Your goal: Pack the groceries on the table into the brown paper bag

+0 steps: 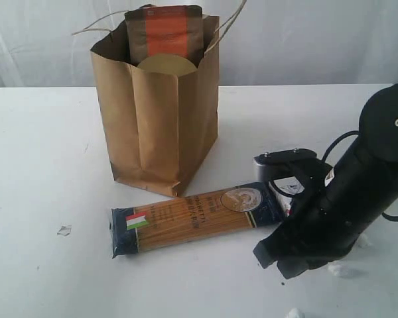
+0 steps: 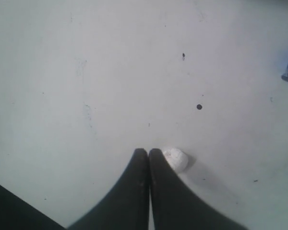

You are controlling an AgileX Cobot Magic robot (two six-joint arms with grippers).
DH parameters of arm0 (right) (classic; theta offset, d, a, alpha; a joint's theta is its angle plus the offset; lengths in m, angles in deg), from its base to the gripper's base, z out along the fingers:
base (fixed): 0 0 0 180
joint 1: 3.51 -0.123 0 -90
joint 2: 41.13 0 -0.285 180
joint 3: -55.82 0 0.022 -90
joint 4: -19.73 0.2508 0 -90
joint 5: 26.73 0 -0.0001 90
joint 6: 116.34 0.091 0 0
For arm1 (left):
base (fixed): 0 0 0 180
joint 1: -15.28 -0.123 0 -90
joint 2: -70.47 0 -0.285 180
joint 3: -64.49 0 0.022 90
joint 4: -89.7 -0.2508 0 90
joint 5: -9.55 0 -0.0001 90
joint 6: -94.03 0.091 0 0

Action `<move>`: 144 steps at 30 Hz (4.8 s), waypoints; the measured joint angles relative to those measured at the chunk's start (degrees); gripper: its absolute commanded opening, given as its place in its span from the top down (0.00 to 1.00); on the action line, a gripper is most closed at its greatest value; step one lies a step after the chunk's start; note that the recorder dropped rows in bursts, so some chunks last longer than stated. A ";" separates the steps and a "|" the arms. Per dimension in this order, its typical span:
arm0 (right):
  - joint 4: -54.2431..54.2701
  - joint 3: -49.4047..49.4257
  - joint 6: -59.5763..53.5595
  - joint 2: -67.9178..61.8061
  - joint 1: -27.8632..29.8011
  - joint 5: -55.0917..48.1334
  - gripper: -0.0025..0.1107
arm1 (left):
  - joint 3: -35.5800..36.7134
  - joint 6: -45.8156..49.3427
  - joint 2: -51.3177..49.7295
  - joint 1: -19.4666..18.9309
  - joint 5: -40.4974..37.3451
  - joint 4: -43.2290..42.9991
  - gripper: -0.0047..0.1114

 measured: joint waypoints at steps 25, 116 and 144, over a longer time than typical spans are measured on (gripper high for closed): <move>-5.09 0.00 -10.19 0.00 0.00 7.07 0.98 | 99.39 8.76 75.58 3.84 52.38 6.20 0.96; -22.19 -27.30 -31.36 -22.35 -13.06 -0.34 0.36 | 122.06 6.04 88.44 21.35 46.67 -0.03 0.96; -12.90 -27.30 -28.88 -24.41 -8.69 -4.26 0.36 | 122.06 6.04 88.44 21.35 46.67 -0.12 0.96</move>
